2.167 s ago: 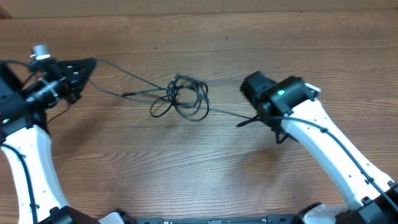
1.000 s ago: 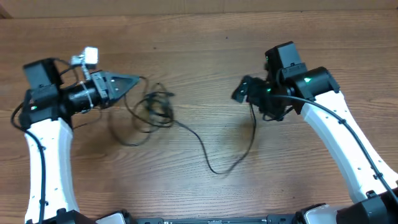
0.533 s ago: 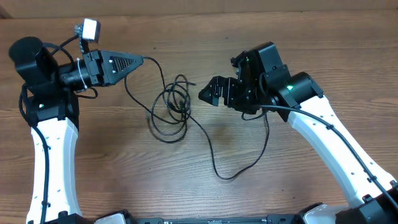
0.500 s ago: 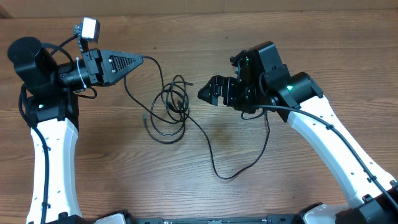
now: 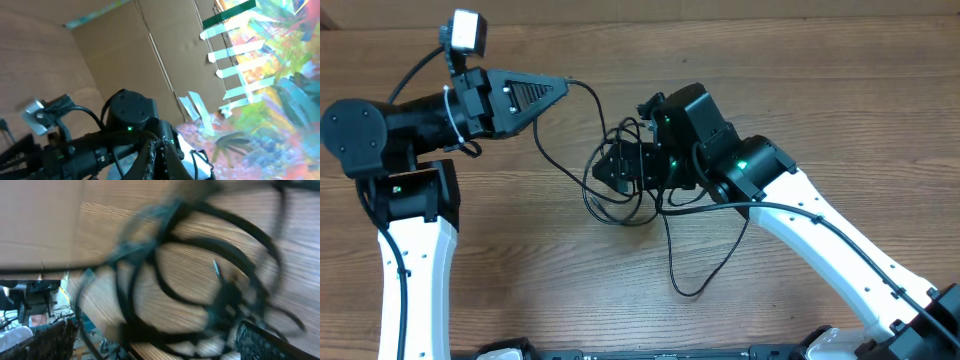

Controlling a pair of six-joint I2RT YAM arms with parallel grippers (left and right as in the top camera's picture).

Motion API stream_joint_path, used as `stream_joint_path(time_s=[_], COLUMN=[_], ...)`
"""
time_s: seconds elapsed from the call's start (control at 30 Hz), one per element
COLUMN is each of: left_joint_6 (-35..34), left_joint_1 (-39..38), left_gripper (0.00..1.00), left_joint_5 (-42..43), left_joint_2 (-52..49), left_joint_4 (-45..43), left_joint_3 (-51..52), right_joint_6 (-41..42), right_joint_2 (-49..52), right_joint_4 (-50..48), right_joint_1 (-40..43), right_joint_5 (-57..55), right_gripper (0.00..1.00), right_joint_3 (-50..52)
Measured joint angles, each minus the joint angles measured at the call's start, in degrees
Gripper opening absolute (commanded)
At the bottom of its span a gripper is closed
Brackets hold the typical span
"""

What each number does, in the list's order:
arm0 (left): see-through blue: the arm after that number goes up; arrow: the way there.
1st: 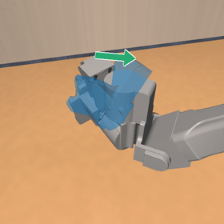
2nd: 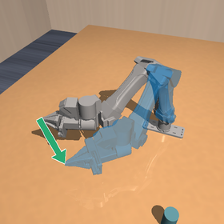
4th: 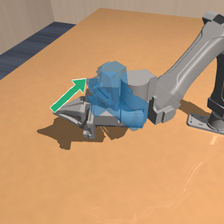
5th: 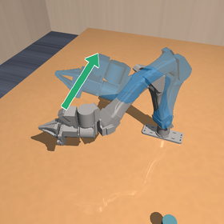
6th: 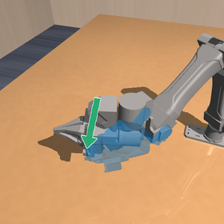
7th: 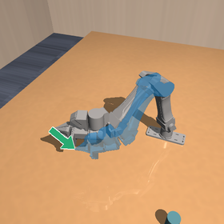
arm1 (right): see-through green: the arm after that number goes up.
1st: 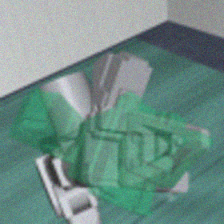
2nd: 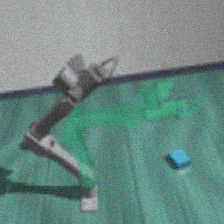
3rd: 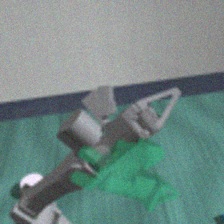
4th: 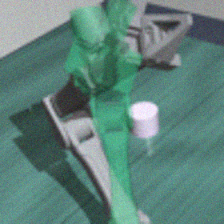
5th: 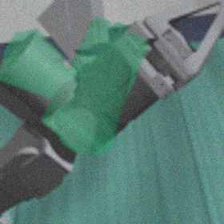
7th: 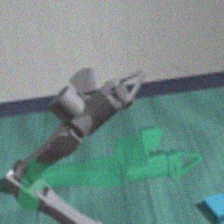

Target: Untangle cables

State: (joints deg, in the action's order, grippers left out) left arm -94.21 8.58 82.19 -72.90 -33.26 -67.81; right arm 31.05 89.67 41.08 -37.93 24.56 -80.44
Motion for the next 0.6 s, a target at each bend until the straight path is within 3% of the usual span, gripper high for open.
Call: stream_joint_path(time_s=[0.07,0.2,0.37,0.43,0.6], left_joint_6=[-1.6,-4.1,-8.2,-11.0,-18.2], left_joint_1=[-1.1,-2.6,-2.6,-2.6,-3.2], left_gripper=[0.04,0.04,0.04,0.04,0.04], left_joint_5=[-0.7,-1.9,-2.4,-2.7,-1.2], left_joint_2=[0.0,0.0,0.0,0.0,-0.4], left_joint_4=[0.0,-0.1,-2.3,-6.1,-18.6], left_joint_3=[0.0,0.0,0.0,0.0,0.4], right_joint_6=[0.0,2.9,10.1,11.1,14.3], right_joint_2=[0.0,0.0,1.6,2.8,7.4], right_joint_4=[-1.6,0.8,4.1,5.5,11.5], right_joint_1=[-0.5,-0.9,-0.9,-0.9,-1.5], right_joint_5=[0.0,-7.6,-21.1,-23.4,-29.5], right_gripper=[1.00,0.66,0.32,0.11,0.08], right_joint_3=[0.0,0.0,0.0,0.0,-1.1])
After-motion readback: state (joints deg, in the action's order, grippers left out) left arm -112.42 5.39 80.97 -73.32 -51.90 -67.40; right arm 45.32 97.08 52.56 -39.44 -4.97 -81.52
